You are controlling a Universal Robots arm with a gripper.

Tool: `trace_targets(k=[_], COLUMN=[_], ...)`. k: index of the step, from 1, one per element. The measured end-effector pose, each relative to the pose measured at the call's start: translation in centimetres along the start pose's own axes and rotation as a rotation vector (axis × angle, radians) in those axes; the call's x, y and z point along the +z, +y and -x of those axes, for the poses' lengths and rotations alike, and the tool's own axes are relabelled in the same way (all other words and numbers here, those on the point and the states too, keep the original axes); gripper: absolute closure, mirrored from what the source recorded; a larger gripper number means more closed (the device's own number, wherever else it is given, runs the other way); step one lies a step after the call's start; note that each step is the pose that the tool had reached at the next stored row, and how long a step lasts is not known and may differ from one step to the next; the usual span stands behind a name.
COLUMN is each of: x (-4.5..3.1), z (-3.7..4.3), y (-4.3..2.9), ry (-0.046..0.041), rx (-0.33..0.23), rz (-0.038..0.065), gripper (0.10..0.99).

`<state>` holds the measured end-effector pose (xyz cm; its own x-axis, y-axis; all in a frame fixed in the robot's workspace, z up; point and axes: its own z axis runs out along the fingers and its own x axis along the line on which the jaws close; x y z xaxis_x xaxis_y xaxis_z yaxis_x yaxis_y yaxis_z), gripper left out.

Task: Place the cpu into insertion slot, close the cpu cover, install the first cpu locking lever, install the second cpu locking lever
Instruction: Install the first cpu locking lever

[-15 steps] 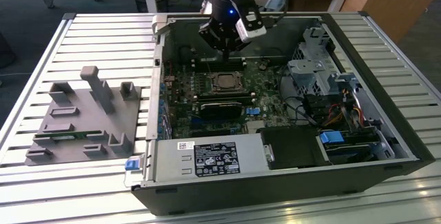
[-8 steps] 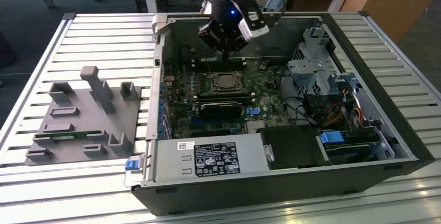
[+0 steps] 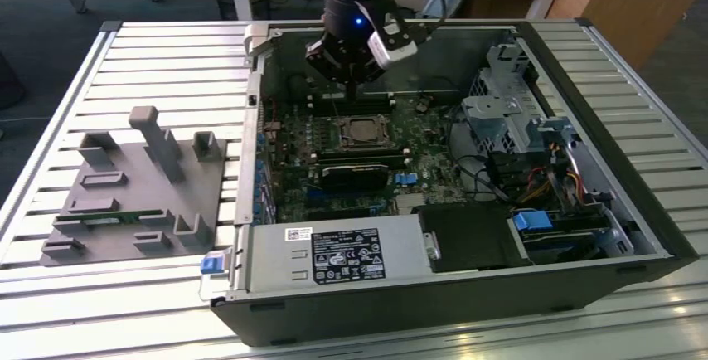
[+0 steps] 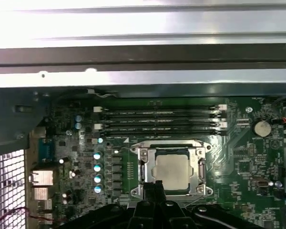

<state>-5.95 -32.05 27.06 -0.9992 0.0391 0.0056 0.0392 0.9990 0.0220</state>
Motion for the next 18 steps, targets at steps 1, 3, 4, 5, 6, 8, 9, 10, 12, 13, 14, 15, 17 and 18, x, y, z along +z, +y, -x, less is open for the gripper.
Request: trace_targets(k=[1, 3, 4, 5, 6, 8, 9, 10, 12, 13, 14, 15, 17, 18], x=[0.03, 0.08, 0.13, 0.19, 0.25, 0.39, 0.43, 0.47, 0.57, 0.61, 0.64, 0.66, 0.73, 0.78], z=[-0.29, -0.86, -1.14, -1.37, -1.55, -1.90, -2.04, -2.20, -2.39, -2.46, -2.53, -2.61, -2.89, -3.02], y=[-0.01, -0.03, -0.04, -0.05, -0.06, -0.08, -0.08, -0.09, -0.07, -0.05, -0.03, 0.02, 0.14, 0.22], ry=[-0.0010, -0.0035, -0.0046, -0.0054, -0.0058, -0.0062, -0.0063, -0.0064, -0.0071, -0.0073, -0.0076, -0.0079, -0.0089, -0.0091], rx=[0.000, 0.000, -0.001, -0.002, -0.003, -0.007, -0.009, -0.011, -0.011, -0.011, -0.012, -0.012, -0.012, -0.012], rz=[0.000, 0.000, 0.000, 0.000, 0.000, 0.000, 0.000, 0.000, 0.001, 0.001, 0.001, 0.001, 0.001, 0.001], gripper=[0.969, 0.969, 0.969, 0.969, 0.969, 0.969, 0.969, 0.969, 0.969, 0.969, 0.969, 0.969, 0.969, 0.969])
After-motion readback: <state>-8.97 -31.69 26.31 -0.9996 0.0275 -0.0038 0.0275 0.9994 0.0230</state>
